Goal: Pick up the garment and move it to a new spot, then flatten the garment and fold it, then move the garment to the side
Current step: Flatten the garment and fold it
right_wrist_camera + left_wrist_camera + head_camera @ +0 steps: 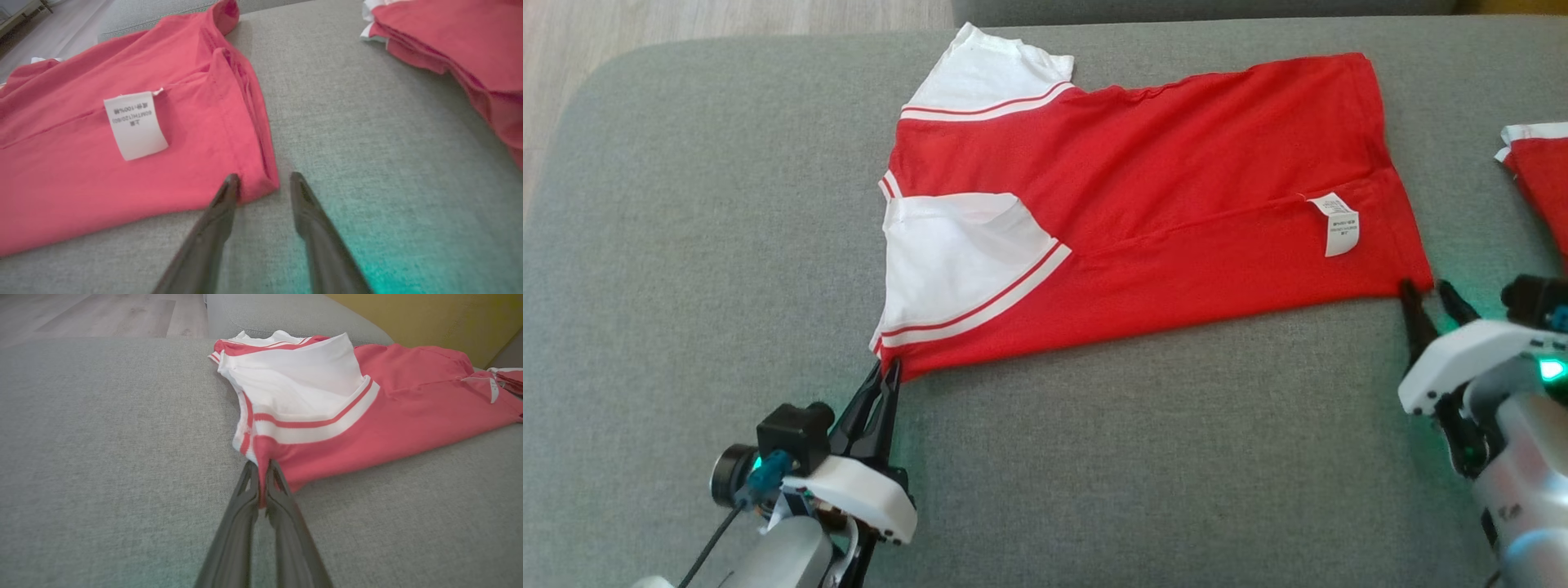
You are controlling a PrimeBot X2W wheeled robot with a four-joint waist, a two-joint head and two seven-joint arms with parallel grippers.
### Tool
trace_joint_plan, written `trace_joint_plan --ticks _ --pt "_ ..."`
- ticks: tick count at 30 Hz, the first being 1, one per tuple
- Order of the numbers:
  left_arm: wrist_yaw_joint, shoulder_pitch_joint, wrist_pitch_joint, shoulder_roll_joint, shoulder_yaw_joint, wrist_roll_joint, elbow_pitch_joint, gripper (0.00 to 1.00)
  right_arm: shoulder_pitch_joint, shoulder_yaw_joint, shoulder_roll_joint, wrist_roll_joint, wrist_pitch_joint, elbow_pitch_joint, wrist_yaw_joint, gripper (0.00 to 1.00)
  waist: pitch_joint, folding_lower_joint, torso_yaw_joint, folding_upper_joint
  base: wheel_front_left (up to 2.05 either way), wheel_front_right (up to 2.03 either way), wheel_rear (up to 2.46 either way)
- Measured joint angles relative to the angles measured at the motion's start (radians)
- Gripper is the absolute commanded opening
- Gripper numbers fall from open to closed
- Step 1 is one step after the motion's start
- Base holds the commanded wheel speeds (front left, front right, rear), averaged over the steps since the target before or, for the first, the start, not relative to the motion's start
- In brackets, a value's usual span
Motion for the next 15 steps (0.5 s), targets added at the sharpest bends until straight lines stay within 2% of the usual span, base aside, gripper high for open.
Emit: trace_joint_plan --ticks 1,8,15 --pt "0.0 0.0 -0.001 0.0 -0.002 0.0 0.0 0.0 -0.017 0.018 -0.004 0.019 0.014 0.008 0.0 0.0 0.0 0.0 0.001 0.0 0.0 0.0 0.0" --pt "0.0 0.001 -0.009 0.005 -0.003 0.0 0.005 0.0 -0.021 0.077 -0.018 0.072 0.029 0.002 0.0 0.0 -0.04 0.0001 -0.009 0.0 0.0 0.0 0.0" --pt "0.009 0.076 -0.01 0.028 -0.004 -0.007 -0.026 0.0 0.116 0.103 -0.061 0.121 0.053 -0.094 0.0 0.0 -0.114 -0.0001 -0.031 0.0 0.0 0.0 0.0"
